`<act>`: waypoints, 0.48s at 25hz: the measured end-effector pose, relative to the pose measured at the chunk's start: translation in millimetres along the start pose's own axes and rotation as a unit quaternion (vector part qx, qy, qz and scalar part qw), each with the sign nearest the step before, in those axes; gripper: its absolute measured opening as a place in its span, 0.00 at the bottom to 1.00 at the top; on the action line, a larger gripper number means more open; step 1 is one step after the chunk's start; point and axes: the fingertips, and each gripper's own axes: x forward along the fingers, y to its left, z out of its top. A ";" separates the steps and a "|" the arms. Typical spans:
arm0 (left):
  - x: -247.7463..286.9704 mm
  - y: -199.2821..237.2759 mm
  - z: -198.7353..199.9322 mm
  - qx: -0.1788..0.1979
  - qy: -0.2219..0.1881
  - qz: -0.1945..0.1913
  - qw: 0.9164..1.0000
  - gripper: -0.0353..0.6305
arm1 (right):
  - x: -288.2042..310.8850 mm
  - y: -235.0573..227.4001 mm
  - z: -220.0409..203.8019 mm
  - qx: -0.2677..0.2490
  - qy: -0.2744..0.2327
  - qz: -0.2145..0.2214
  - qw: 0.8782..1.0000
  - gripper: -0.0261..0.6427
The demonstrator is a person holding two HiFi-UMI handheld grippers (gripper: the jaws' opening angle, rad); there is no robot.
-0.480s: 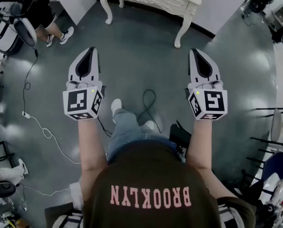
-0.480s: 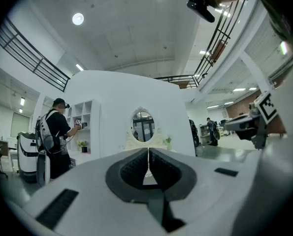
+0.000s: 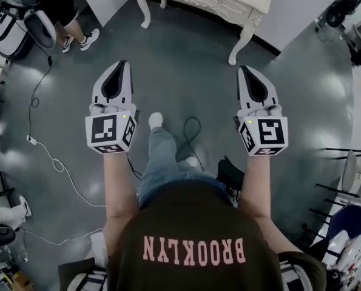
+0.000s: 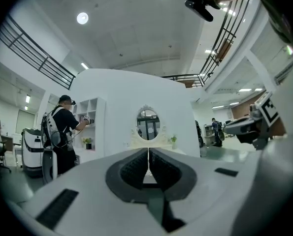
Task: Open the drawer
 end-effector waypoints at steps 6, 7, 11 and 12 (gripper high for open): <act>51.3 46.4 -19.1 -0.015 0.012 0.003 1.000 0.06 | 71.0 8.9 1.5 0.013 -0.004 0.009 1.000 0.03; 63.0 55.2 -23.4 -0.018 0.014 0.003 1.000 0.07 | 84.7 10.1 0.1 0.012 -0.001 0.009 1.000 0.03; 116.4 88.0 -35.3 -0.022 0.021 -0.008 1.000 0.07 | 144.2 11.0 -2.6 0.019 0.008 0.008 1.000 0.03; 130.3 96.5 -37.6 -0.024 0.023 -0.010 0.999 0.07 | 159.3 11.5 -2.1 0.017 0.010 0.009 1.000 0.03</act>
